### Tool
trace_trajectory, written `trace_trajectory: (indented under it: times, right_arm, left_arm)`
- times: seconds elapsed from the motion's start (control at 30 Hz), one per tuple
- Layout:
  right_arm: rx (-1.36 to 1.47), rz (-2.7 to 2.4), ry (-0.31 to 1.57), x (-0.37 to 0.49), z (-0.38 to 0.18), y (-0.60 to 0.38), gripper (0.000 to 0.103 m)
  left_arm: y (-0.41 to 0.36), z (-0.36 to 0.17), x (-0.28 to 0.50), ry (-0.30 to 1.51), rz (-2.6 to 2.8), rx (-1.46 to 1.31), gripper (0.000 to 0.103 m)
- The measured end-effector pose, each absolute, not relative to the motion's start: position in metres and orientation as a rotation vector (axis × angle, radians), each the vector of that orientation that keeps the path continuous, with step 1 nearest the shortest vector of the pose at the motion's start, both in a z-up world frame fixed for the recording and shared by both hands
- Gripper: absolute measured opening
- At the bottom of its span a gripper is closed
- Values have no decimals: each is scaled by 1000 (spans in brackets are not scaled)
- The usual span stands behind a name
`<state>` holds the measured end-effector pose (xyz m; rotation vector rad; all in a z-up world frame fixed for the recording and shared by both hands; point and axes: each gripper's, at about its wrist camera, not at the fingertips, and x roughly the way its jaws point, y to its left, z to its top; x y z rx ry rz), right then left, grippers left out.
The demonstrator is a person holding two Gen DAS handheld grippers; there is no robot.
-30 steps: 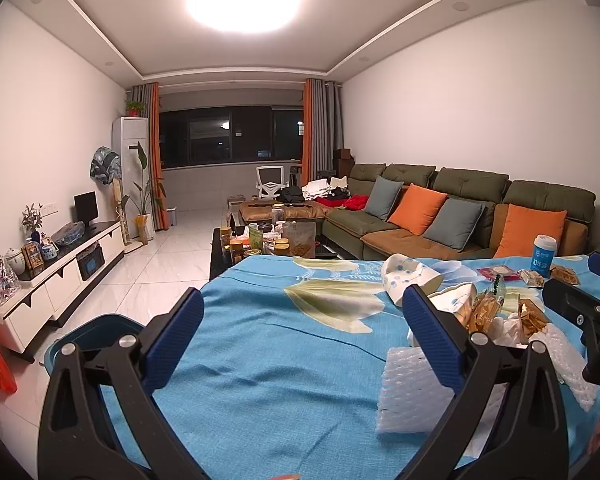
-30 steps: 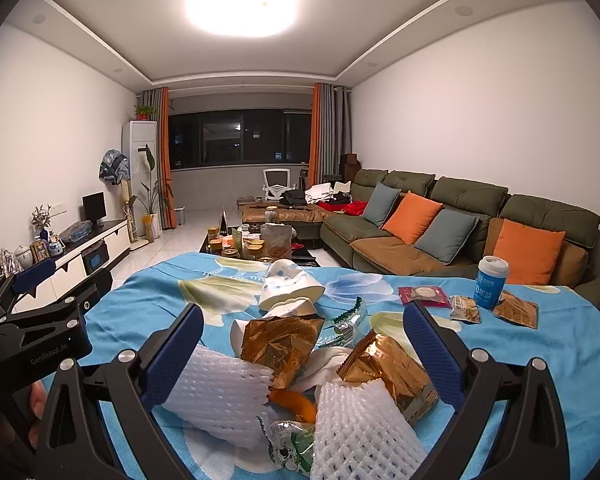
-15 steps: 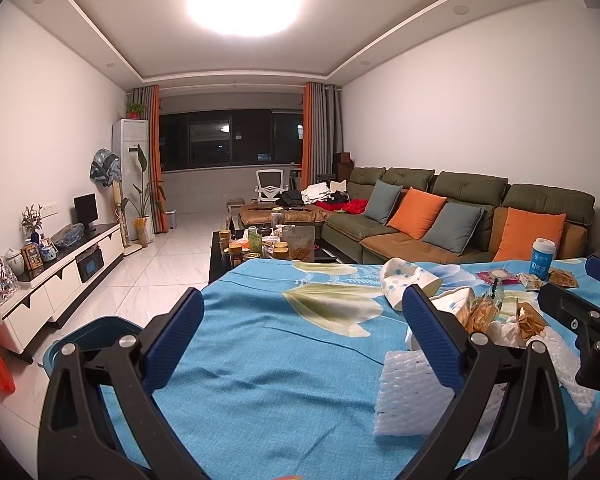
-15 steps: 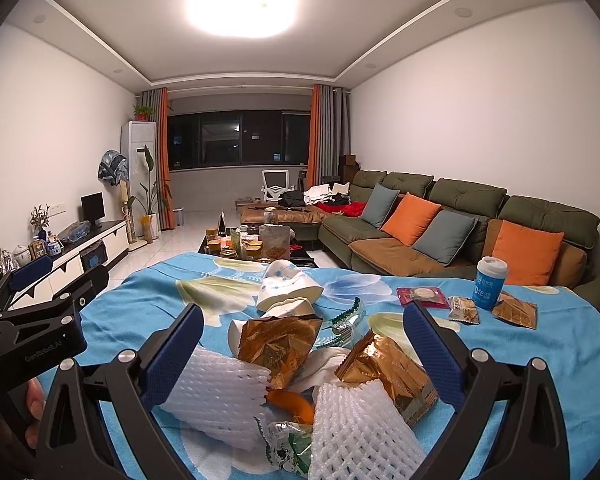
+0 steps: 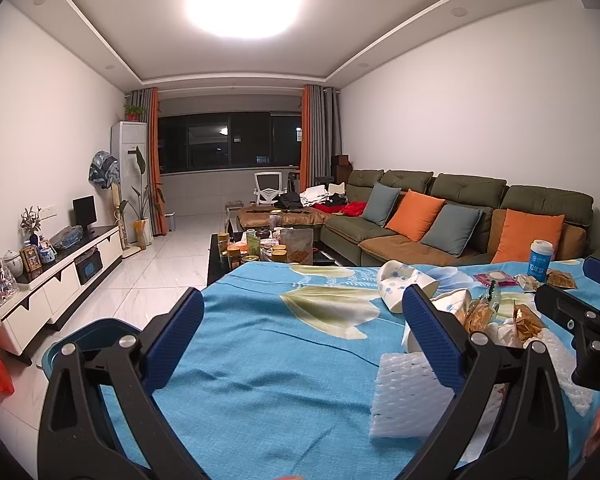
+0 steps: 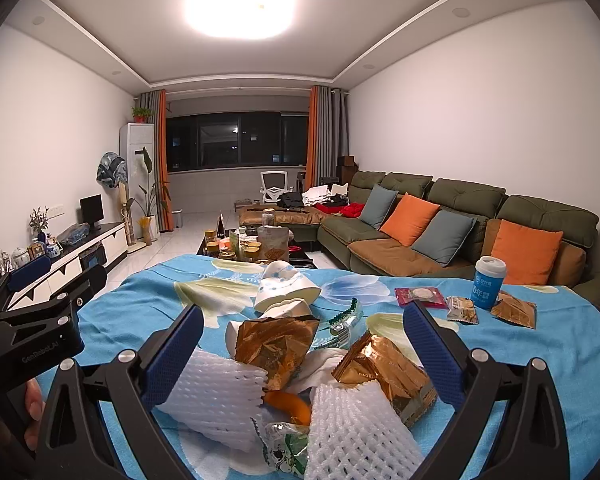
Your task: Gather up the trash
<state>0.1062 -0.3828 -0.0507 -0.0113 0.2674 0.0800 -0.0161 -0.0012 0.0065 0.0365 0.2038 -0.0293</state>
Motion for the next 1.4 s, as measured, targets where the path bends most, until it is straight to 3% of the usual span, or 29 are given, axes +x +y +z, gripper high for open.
trace_trajectory:
  times: [1.4]
  right_arm:
    - [-7,80,264,107,-51,-385,96]
  left_arm:
    - [-4,5,-15,198,-33,33,98]
